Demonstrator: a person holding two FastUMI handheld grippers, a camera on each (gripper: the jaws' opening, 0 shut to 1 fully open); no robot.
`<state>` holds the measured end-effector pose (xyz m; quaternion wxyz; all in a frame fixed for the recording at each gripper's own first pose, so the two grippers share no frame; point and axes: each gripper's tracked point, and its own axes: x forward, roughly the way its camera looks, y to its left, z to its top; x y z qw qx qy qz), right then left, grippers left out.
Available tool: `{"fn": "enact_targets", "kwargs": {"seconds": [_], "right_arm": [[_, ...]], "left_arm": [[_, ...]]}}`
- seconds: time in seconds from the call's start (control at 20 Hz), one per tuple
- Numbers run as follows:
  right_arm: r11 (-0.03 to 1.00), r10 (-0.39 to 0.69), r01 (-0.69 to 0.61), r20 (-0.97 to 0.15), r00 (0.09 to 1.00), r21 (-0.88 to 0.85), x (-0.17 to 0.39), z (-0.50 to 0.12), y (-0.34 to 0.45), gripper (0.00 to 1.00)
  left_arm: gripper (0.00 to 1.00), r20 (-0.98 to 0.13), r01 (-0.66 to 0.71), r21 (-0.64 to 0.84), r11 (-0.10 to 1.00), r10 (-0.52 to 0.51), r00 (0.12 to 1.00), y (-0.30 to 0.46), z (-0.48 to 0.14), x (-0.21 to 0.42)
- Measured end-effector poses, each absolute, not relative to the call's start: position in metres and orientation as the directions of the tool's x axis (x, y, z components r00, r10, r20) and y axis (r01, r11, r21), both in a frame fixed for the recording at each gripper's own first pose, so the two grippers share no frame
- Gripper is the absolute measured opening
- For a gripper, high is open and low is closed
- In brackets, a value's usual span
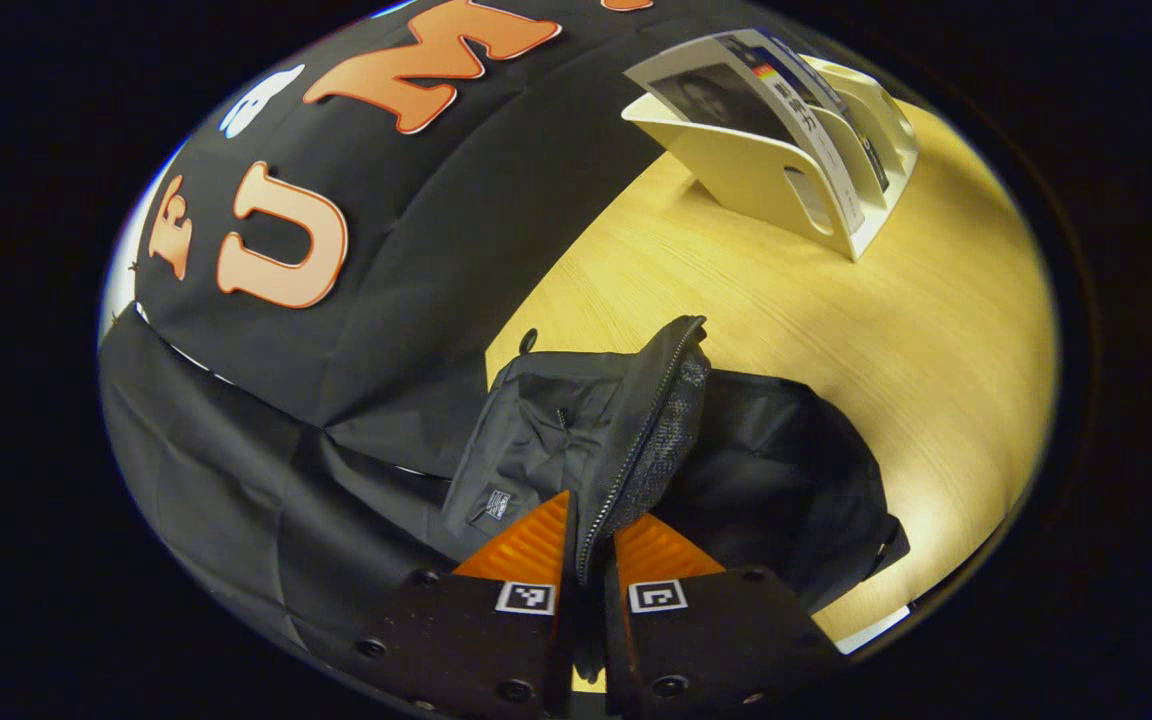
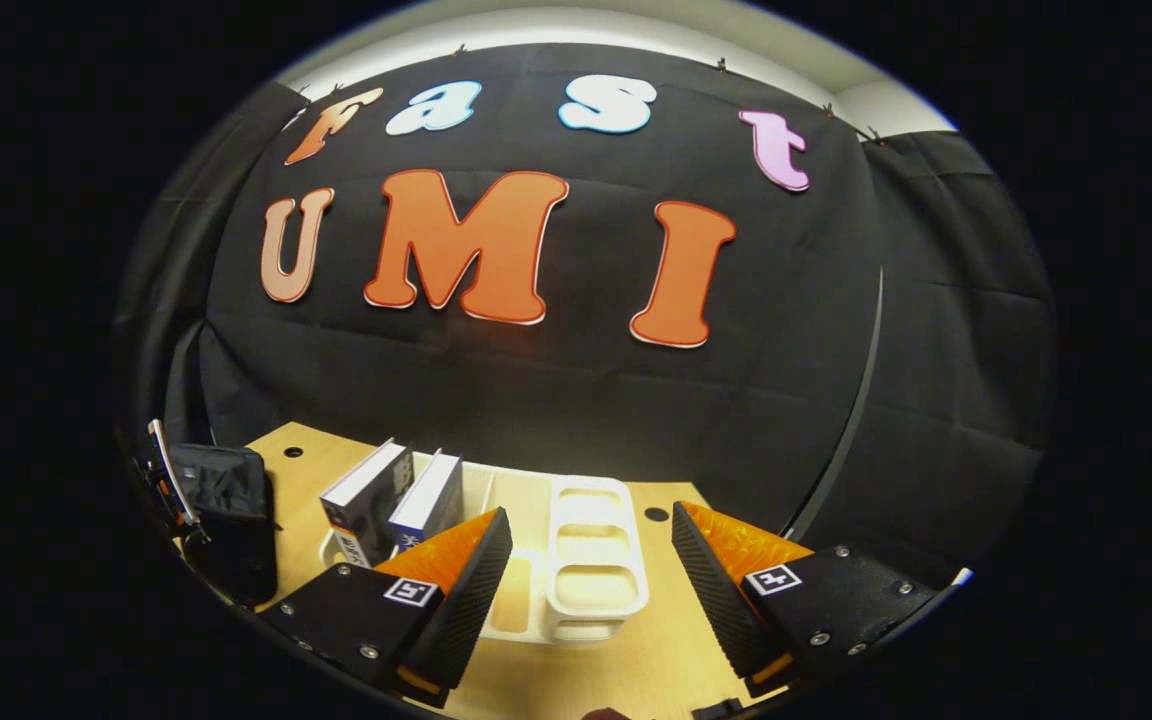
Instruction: Open the schoolbag, grab two books from the bookshelf and put them into the schoolbag.
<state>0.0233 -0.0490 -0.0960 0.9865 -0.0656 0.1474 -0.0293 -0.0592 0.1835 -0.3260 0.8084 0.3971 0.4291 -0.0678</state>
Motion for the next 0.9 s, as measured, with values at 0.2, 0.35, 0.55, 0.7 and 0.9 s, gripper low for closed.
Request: {"fn": "enact_targets", "kwargs": {"seconds": [0.2, 0.35, 0.55, 0.7, 0.9], "right_arm": [[0.994, -0.048, 0.008, -0.353, 0.934, -0.113, 0.04, -0.075, 0.0, 0.96], [0.998, -0.038, 0.013, -0.422, 0.906, -0.062, 0.048, -0.065, 0.033, 0.96], [0.994, -0.061, 0.009, -0.473, 0.879, -0.111, 0.059, -0.058, 0.066, 0.96], [0.99, -0.046, -0.033, -0.532, 0.846, -0.138, 0.061, -0.055, 0.092, 0.96], [0.986, -0.017, -0.088, -0.607, 0.794, -0.141, 0.067, -0.048, 0.118, 0.96]], "left_arm": [[0.08, -0.818, 0.502, 0.449, 0.739, 0.115, 0.563, 0.191, -0.307, -0.042], [0.06, -0.881, 0.581, 0.318, 0.75, 0.007, 0.473, 0.196, -0.297, -0.038], [0.05, -0.92, 0.67, 0.21, 0.712, -0.088, 0.382, 0.204, -0.29, -0.028], [0.05, -0.942, 0.697, 0.102, 0.71, -0.156, 0.297, 0.206, -0.28, -0.02], [0.05, -0.954, 0.678, -0.002, 0.735, -0.205, 0.22, 0.214, -0.269, -0.003]]}}
